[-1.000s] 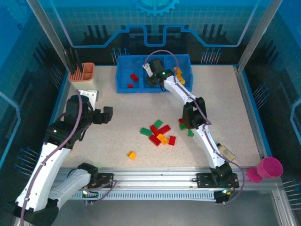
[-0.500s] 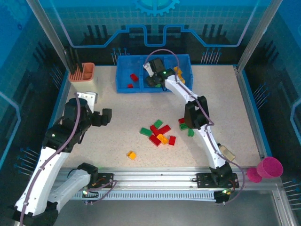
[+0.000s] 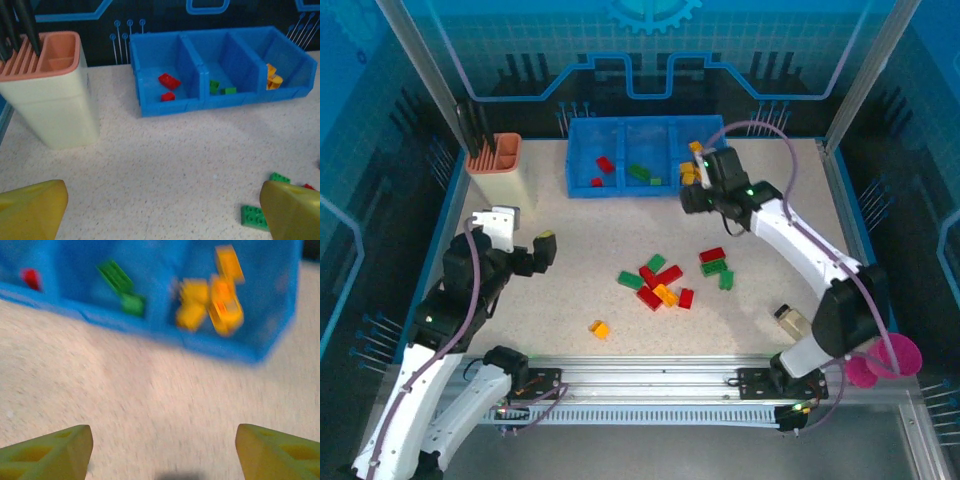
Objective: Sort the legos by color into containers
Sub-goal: Pick up the lego from the middle-right of the table.
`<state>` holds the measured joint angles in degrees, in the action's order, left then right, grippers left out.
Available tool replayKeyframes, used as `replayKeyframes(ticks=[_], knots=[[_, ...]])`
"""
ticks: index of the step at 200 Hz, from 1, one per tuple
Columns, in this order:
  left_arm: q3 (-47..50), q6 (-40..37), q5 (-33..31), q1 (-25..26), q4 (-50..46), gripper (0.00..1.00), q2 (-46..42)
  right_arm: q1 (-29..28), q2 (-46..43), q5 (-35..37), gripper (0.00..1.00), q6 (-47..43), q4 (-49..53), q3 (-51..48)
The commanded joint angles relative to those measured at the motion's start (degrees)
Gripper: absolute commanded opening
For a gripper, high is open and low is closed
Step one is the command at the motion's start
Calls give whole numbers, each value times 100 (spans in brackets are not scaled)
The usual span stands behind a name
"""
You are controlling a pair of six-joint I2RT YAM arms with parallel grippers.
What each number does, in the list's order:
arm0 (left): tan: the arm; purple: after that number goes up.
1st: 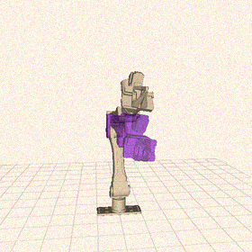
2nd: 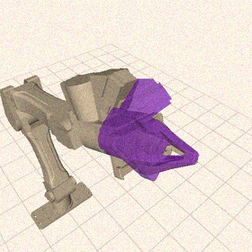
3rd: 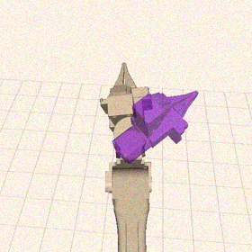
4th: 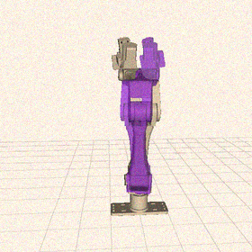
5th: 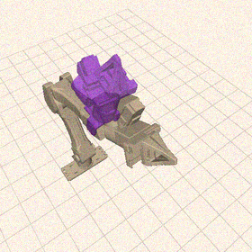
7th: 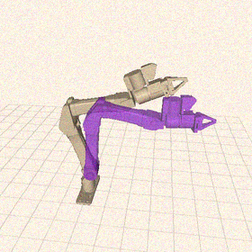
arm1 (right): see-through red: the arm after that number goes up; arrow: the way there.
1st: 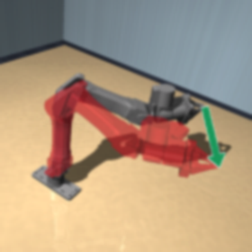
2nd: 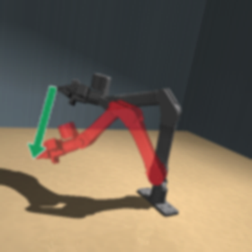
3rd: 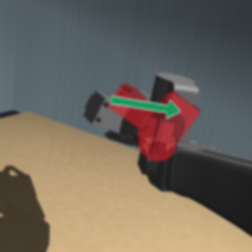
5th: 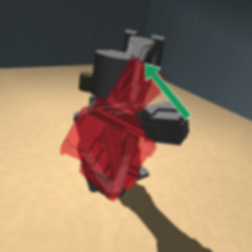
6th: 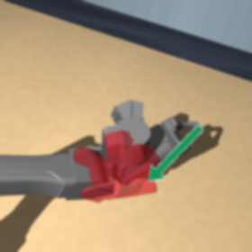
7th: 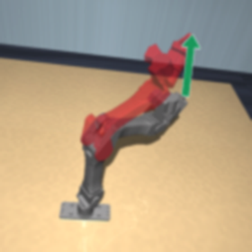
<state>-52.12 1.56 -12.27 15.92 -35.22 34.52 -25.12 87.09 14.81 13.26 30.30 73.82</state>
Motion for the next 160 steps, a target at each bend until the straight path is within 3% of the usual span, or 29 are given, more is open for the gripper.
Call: replayKeyframes(ticks=[1, 31, 54, 107, 160], knots=[[-17, 118, 312, 21, 334, 100, 180, 68, -277, 162, 78, 1390, 326, -1148], [26, 173, 610, 25, 319, 100, 230, 82, -735, -304, 81, 1918, -76, -2151], [42, 156, 578, 25, 270, 100, 215, 47, -885, -227, 82, 2112, -45, -2569], [119, 128, 571, 34, 289, 99, 202, 27, -980, -49, 83, 2214, 159, -2984], [182, 20, 344, 34, 270, 99, 171, 30, -767, -31, 78, 2218, 109, -3112]])
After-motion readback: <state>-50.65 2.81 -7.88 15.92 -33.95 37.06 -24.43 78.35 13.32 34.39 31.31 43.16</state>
